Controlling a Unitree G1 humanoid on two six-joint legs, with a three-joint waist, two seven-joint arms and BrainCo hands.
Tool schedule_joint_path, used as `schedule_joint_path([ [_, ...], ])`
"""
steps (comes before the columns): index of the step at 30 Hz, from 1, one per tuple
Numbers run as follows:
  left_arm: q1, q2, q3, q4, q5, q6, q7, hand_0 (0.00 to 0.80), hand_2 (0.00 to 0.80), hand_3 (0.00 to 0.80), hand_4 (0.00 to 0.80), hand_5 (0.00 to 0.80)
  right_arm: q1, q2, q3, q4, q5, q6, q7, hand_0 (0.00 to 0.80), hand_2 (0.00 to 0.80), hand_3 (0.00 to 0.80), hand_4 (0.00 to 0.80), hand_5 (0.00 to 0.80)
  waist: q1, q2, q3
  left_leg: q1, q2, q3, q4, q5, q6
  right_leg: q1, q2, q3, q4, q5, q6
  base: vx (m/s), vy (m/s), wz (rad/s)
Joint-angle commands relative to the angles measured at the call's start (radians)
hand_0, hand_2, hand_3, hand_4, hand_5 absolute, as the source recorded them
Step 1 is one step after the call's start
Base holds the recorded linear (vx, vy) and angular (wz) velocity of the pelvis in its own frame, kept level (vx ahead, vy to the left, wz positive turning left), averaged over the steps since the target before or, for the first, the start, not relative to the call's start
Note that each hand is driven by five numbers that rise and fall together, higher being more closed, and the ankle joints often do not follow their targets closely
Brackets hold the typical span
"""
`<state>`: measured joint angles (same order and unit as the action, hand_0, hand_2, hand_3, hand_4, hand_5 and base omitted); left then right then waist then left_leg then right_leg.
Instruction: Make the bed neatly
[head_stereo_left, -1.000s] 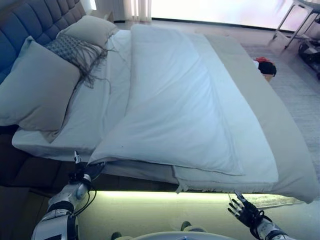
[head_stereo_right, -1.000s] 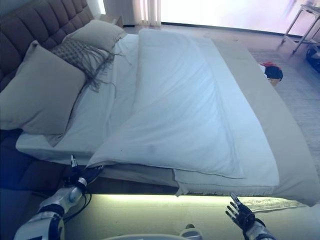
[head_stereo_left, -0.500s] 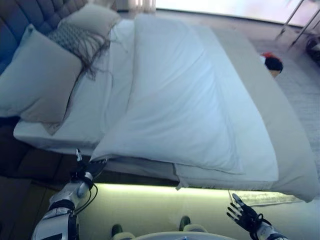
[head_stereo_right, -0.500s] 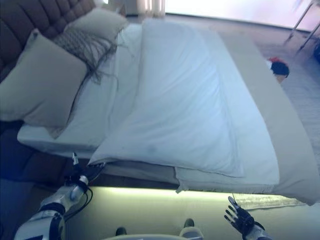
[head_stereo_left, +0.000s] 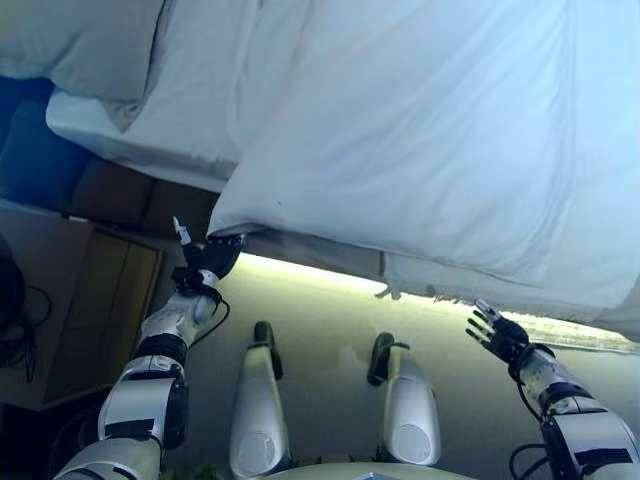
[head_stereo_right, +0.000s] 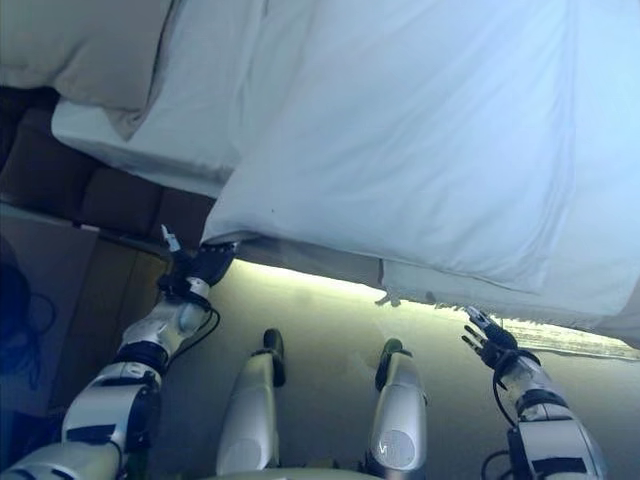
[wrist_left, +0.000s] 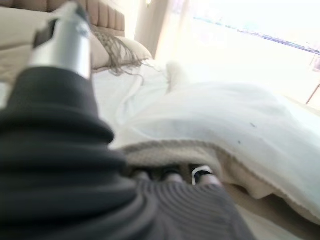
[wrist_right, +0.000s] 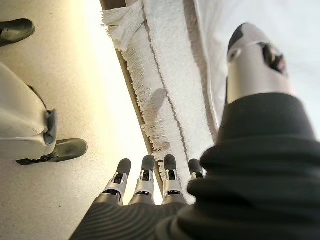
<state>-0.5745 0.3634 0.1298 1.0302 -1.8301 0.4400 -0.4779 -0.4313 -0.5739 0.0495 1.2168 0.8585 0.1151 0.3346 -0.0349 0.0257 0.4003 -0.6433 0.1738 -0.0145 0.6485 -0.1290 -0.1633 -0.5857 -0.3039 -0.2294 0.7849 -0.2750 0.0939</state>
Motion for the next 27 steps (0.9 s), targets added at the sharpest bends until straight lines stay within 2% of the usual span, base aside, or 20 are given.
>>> schedule_joint_path([
  [1, 0.085, 0.176, 0.124, 0.01, -0.142, -0.167, -0.078, 0.0, 0.0, 0.0, 0.0, 0.0, 0.003, -0.027, -0.003, 0.005, 0.038, -0.004, 0.03, 0.0, 0.0, 0.0, 0.0, 0.0, 0.072, -0.047, -0.015, 0.0, -0.061, 0.049, 0.024, -0.114, 0.122, -0.087, 0.048, 0.093, 0.043, -0.003, -0.052, -0.071, 0.007, -0.02],
  [8, 0.085, 0.158, 0.119, 0.045, -0.142, -0.175, 0.0, 0.0, 0.0, 0.0, 0.0, 0.0, -0.02, -0.054, 0.004, -0.024, 0.052, 0.005, 0.055, 0.0, 0.0, 0.0, 0.0, 0.0, 0.068, -0.063, -0.004, -0.117, -0.038, 0.027, 0.164, -0.155, 0.123, -0.192, 0.056, 0.113, 0.164, -0.043, -0.067, -0.055, -0.004, 0.04],
  [13, 0.114, 0.146, 0.13, 0.082, -0.142, -0.186, 0.092, 0.0, 0.0, 0.0, 0.0, 0.0, -0.009, -0.063, -0.008, -0.029, 0.052, 0.005, 0.08, 0.0, 0.0, 0.0, 0.0, 0.0, 0.073, -0.066, -0.007, -0.173, -0.04, 0.013, 0.26, -0.194, 0.134, -0.246, 0.051, 0.117, 0.243, -0.074, -0.073, -0.007, -0.006, 0.0],
  [17, 0.18, 0.124, 0.109, 0.122, -0.142, -0.19, 0.275, 0.0, 0.0, 0.0, 0.0, 0.0, 0.013, -0.041, -0.021, -0.039, 0.051, -0.006, 0.089, 0.0, 0.0, 0.0, 0.0, 0.0, 0.076, -0.063, -0.014, -0.193, -0.049, 0.006, 0.316, -0.22, 0.139, -0.262, 0.05, 0.118, 0.277, -0.091, -0.075, 0.023, -0.048, 0.0],
  [19, 0.213, 0.112, 0.114, 0.175, -0.041, -0.143, 0.319, 0.0, 0.0, 0.0, 0.0, 0.0, 0.028, -0.029, -0.028, -0.047, 0.049, -0.009, 0.088, 0.0, 0.0, 0.0, 0.0, 0.0, 0.075, -0.06, -0.018, -0.195, -0.053, 0.004, 0.332, -0.227, 0.142, -0.263, 0.051, 0.119, 0.284, -0.096, -0.077, 0.039, -0.048, -0.02],
  [21, 0.255, 0.082, 0.104, 0.259, 0.181, -0.088, 0.347, 0.0, 0.0, 0.0, 0.0, 0.0, 0.052, -0.005, -0.033, -0.057, 0.046, -0.015, 0.083, 0.0, 0.0, 0.0, 0.0, 0.0, 0.072, -0.058, -0.026, -0.188, -0.056, 0.004, 0.341, -0.233, 0.145, -0.256, 0.052, 0.12, 0.286, -0.1, -0.08, 0.08, -0.052, -0.01],
  [22, 0.27, 0.07, 0.091, 0.296, 0.238, -0.066, 0.333, 0.0, 0.0, 0.0, 0.0, 0.0, 0.065, 0.007, -0.032, -0.067, 0.046, -0.018, 0.076, 0.0, 0.0, 0.0, 0.0, 0.0, 0.07, -0.058, -0.031, -0.182, -0.055, 0.006, 0.339, -0.232, 0.146, -0.25, 0.052, 0.119, 0.281, -0.099, -0.082, 0.103, -0.066, 0.0],
  [24, 0.31, 0.039, 0.072, 0.334, 0.467, -0.056, 0.344, 0.0, 0.0, 0.0, 0.0, 0.0, 0.092, 0.03, -0.037, -0.076, 0.041, -0.023, 0.074, 0.0, 0.0, 0.0, 0.0, 0.0, 0.069, -0.058, -0.041, -0.161, -0.055, 0.01, 0.324, -0.227, 0.142, -0.228, 0.053, 0.115, 0.261, -0.091, -0.084, 0.101, -0.076, 0.02],
  [25, 0.326, 0.024, 0.043, 0.352, 0.64, -0.079, 0.328, 0.0, 0.0, 0.0, 0.0, 0.0, 0.103, 0.042, -0.035, -0.075, 0.036, -0.029, 0.076, 0.0, 0.0, 0.0, 0.0, 0.0, 0.068, -0.058, -0.045, -0.147, -0.053, 0.014, 0.314, -0.222, 0.142, -0.214, 0.054, 0.112, 0.249, -0.085, -0.084, 0.103, -0.09, 0.08],
  [27, 0.352, -0.01, -0.063, 0.363, 0.794, -0.109, 0.3, 0.0, 0.0, 0.0, 0.0, 0.0, 0.142, 0.064, -0.026, -0.099, 0.024, -0.031, 0.072, 0.0, 0.0, 0.0, 0.0, 0.0, 0.064, -0.059, -0.062, -0.098, -0.04, 0.031, 0.263, -0.199, 0.137, -0.163, 0.056, 0.101, 0.192, -0.054, -0.083, 0.131, -0.109, 0.1],
])
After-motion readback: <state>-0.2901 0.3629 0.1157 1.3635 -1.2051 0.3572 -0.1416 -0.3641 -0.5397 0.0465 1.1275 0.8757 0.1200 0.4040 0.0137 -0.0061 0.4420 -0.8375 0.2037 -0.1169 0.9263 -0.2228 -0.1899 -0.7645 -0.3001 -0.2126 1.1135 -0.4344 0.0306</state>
